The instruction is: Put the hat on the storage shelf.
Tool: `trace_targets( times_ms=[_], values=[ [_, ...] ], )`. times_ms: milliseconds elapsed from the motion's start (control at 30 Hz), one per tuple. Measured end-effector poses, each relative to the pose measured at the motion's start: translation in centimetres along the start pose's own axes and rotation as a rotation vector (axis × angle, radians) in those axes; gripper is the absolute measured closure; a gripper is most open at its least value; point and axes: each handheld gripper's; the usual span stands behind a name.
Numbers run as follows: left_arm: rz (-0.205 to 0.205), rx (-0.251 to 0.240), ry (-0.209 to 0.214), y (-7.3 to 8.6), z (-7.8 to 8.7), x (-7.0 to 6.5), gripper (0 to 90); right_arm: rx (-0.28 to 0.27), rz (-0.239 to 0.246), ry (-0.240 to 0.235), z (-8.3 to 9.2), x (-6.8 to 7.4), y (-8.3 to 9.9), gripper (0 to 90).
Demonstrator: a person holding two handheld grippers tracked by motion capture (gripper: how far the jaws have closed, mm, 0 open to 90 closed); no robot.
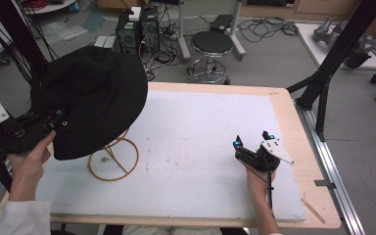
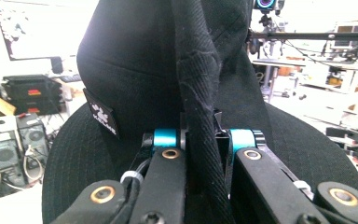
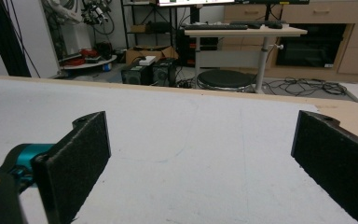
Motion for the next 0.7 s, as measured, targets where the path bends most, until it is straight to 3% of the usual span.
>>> trace_targets(
  times_ms=[200, 367, 433, 700],
  values=[
    [0.034, 0.014, 0.036, 0.1, 0.35, 0.23, 88.3, -0.003, 0.005, -0.002, 0.0, -0.04, -0.01, 3.5],
    [0.031, 0.023, 0.076, -0.12, 0.44, 0.11, 88.1, -0.002, -0.004, -0.002, 0.09, -0.04, -0.05, 3.5],
    [0.02, 0.05, 0.095, -0.16, 0.31, -0.1, 88.1, -0.008, 0.001, 0.0, 0.05, -0.14, -0.07, 3.5],
    [0.037, 0.073, 0.105, -0.09, -0.26, -0.11, 85.9, -0.007, -0.005, -0.004, 0.19, -0.11, -0.12, 3.5]
  ],
)
Point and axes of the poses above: each handheld gripper's, and its own axes: z roughly backward along the jaws, y roughly out of its underside, x roughly to its left, and after that the axes turned 14 degrees about y, right-handed
